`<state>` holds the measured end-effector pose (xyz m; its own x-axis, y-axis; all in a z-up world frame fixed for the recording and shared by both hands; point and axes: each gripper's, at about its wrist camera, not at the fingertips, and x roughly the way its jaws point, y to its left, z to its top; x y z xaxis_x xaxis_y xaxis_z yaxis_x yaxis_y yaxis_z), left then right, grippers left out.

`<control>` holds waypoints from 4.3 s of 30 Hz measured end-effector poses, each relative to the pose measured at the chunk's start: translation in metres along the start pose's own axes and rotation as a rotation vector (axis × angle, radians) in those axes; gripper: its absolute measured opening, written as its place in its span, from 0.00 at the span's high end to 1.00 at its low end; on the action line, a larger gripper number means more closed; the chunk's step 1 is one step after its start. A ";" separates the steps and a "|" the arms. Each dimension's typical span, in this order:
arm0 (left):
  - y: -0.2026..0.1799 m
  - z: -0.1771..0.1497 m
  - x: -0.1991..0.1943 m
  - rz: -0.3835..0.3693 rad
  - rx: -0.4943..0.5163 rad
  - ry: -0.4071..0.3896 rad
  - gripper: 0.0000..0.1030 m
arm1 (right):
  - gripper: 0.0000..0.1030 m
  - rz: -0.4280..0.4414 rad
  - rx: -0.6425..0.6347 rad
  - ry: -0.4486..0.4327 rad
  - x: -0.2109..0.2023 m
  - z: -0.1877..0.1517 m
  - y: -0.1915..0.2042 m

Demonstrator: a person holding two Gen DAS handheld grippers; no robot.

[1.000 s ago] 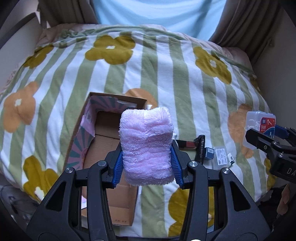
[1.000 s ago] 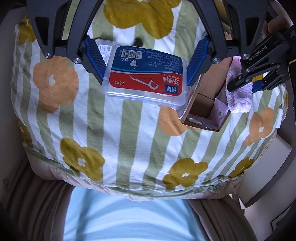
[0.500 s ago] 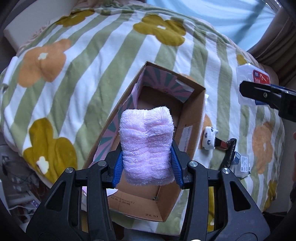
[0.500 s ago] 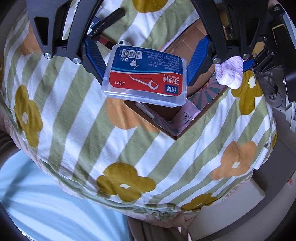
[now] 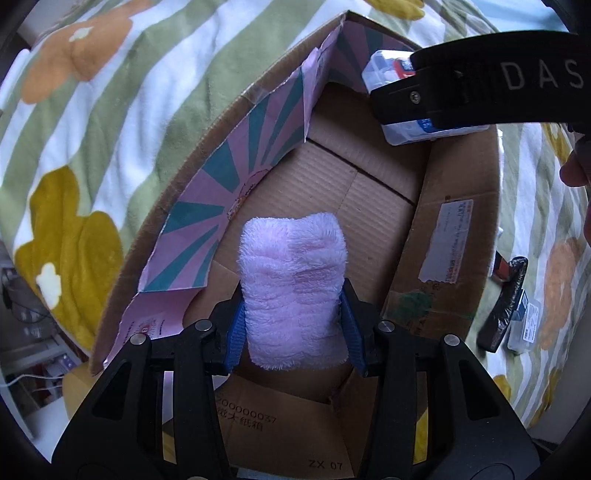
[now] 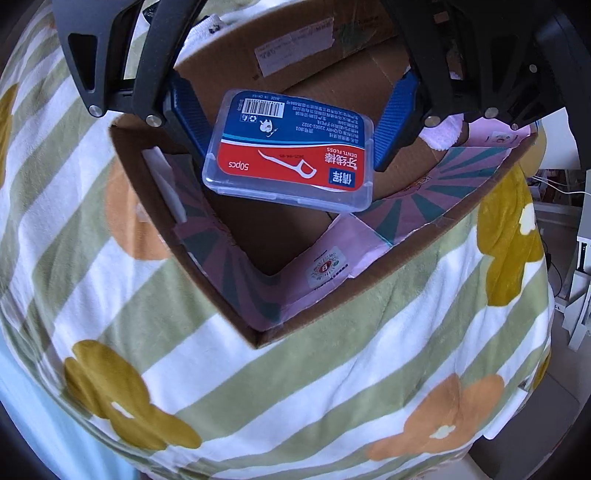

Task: Organize objects
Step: 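Lower the towel into the box and open the left tool while the right tool drops the floss box in, then withdraw both tools from the cardboard box, then grasp the white sock with the left tool while the right tool grasps the black rolled bag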

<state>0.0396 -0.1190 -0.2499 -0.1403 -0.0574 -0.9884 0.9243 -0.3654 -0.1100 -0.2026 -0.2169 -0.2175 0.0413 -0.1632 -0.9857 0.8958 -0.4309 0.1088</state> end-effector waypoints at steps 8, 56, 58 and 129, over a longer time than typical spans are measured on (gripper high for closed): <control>-0.003 -0.001 0.031 0.008 -0.022 0.048 0.60 | 0.22 0.027 0.002 0.054 0.031 -0.001 -0.007; -0.013 -0.030 -0.136 -0.081 0.176 -0.174 0.00 | 0.00 -0.052 0.186 -0.165 -0.152 -0.083 0.001; -0.015 -0.030 -0.146 -0.098 0.204 -0.192 0.00 | 0.00 -0.097 0.222 -0.196 -0.168 -0.097 -0.001; -0.286 -0.064 0.055 0.146 1.368 0.096 0.05 | 0.37 0.237 1.225 -0.166 -0.005 -0.341 -0.148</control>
<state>-0.2098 0.0423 -0.2796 0.0038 -0.1306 -0.9914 -0.1611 -0.9786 0.1283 -0.1841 0.1506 -0.2722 0.0085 -0.4205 -0.9072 -0.1273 -0.9004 0.4161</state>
